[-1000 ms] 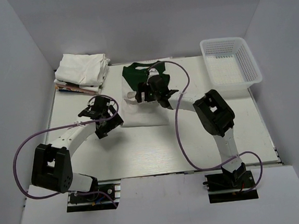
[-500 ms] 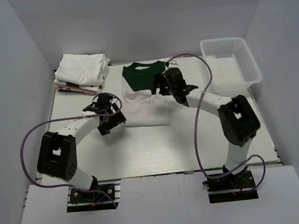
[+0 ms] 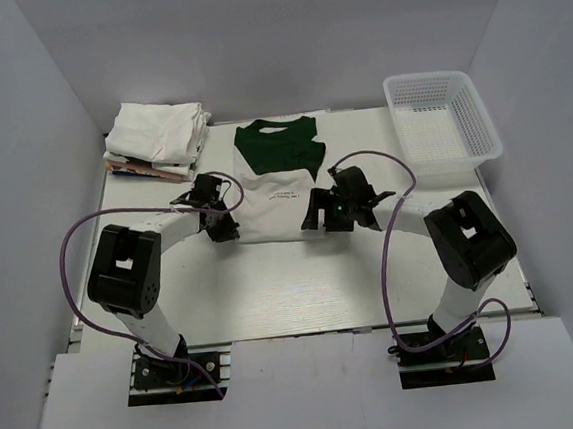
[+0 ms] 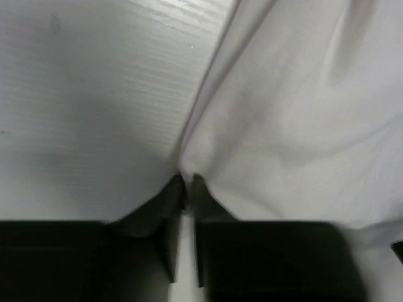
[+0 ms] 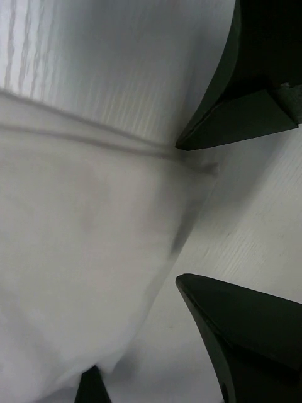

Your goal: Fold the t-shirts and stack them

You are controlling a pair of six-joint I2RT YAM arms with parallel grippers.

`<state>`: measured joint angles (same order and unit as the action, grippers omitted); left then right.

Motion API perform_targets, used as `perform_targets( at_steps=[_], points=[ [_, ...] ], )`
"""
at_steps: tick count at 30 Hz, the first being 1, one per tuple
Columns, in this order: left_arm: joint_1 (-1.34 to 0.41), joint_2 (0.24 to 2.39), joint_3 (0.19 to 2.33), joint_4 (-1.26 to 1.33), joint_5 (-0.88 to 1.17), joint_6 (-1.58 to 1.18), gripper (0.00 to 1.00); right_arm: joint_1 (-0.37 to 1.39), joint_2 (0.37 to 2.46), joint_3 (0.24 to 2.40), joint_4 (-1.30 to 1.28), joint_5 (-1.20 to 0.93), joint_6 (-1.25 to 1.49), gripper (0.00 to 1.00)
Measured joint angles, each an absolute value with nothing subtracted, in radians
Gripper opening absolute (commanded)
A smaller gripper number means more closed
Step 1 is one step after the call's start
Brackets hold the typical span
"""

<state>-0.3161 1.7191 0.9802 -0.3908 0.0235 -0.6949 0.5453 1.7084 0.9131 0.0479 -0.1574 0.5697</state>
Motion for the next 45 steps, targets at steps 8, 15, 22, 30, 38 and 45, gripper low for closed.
perform_targets(
  at_steps=[8,15,22,30,38,45],
  points=[
    [-0.31,1.698,0.896,-0.257,0.159,-0.68,0.0,0.544,1.79,0.912,0.084,-0.246,0.607,0.0],
    [-0.324,1.597,0.832,-0.308,0.181,-0.677,0.0,0.552,1.71,0.868,0.02,-0.225,0.612,0.0],
    [-0.345,1.232,0.733,-0.436,0.251,-0.682,0.0,0.582,1.423,0.791,-0.183,-0.25,0.582,0.0],
    [-0.348,1.051,0.836,-0.517,0.288,-0.688,0.0,0.596,1.266,0.953,-0.484,-0.266,0.547,0.0],
    [-0.337,1.166,1.065,-0.487,0.203,-0.704,0.0,0.559,1.32,1.182,-0.553,-0.219,0.514,0.0],
    [-0.332,1.521,1.354,-0.482,0.105,-0.698,0.0,0.454,1.496,1.306,-0.536,-0.205,0.513,0.0]
  ],
)
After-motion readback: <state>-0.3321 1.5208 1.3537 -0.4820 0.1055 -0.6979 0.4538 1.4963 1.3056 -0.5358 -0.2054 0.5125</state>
